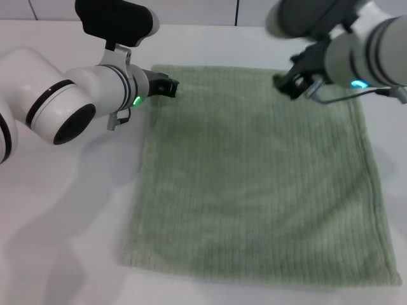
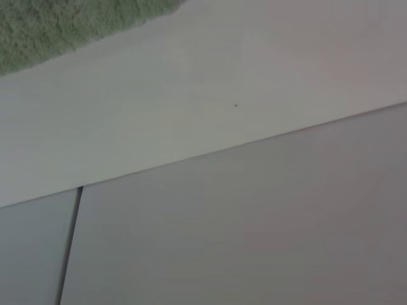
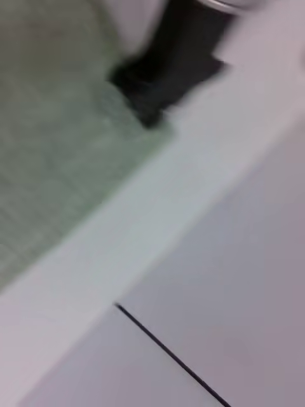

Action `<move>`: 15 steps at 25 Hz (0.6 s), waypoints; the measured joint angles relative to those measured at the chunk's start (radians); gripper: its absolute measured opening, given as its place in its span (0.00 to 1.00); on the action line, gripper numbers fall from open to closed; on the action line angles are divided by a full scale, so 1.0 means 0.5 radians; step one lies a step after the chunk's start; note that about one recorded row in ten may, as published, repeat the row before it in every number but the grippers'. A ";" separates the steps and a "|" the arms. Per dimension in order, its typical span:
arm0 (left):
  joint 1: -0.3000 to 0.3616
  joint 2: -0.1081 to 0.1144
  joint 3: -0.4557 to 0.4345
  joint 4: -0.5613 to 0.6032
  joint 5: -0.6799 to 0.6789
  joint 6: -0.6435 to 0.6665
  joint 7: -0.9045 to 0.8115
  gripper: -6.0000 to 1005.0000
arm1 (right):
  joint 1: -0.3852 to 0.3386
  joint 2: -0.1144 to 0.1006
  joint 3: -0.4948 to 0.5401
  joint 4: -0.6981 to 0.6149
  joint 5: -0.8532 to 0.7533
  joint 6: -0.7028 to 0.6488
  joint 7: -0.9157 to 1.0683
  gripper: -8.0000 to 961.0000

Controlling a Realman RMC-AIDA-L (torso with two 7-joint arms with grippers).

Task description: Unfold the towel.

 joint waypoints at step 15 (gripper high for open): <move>0.231 0.000 -0.094 -0.046 0.000 0.489 0.007 0.00 | -0.599 0.020 -0.125 0.595 0.002 2.304 -0.151 0.43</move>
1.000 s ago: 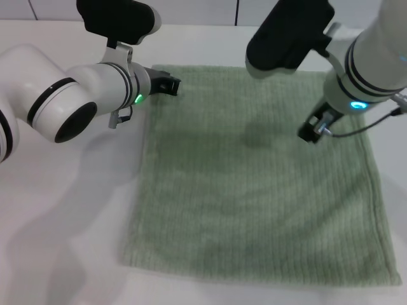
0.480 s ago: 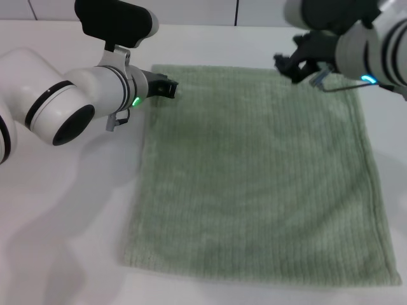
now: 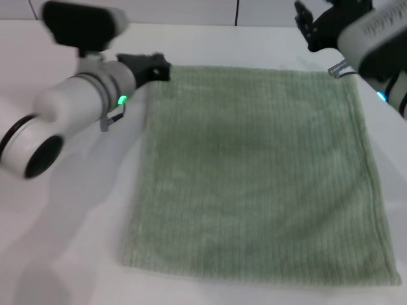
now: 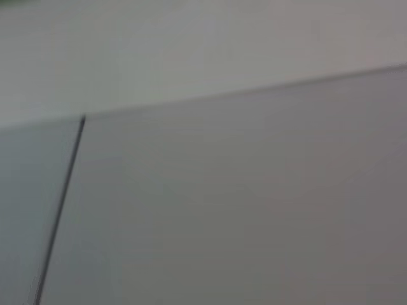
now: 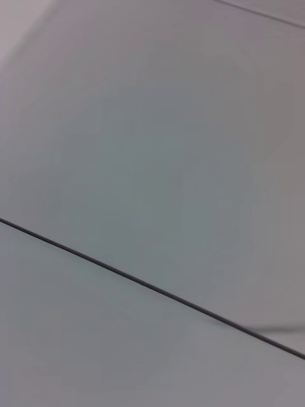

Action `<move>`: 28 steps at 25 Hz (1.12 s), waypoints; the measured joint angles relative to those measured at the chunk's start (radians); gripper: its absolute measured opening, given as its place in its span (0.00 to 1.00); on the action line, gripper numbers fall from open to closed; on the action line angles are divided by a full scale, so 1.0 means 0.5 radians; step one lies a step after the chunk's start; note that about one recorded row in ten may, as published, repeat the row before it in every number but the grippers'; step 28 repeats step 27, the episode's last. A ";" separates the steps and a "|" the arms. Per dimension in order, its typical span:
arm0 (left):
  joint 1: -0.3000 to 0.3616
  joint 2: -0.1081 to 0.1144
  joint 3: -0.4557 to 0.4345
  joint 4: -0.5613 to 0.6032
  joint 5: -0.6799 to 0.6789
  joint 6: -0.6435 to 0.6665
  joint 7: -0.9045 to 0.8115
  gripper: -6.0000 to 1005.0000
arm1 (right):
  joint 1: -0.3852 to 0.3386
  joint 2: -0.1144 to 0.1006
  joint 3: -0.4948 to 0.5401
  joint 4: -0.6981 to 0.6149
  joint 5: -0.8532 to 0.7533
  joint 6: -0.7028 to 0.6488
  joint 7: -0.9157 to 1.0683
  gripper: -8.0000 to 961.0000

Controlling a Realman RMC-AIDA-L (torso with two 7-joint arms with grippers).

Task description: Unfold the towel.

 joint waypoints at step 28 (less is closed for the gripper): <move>0.401 -0.014 -0.286 0.525 -0.019 2.010 0.190 0.14 | 0.467 -0.010 -0.081 1.684 0.639 1.791 0.222 0.60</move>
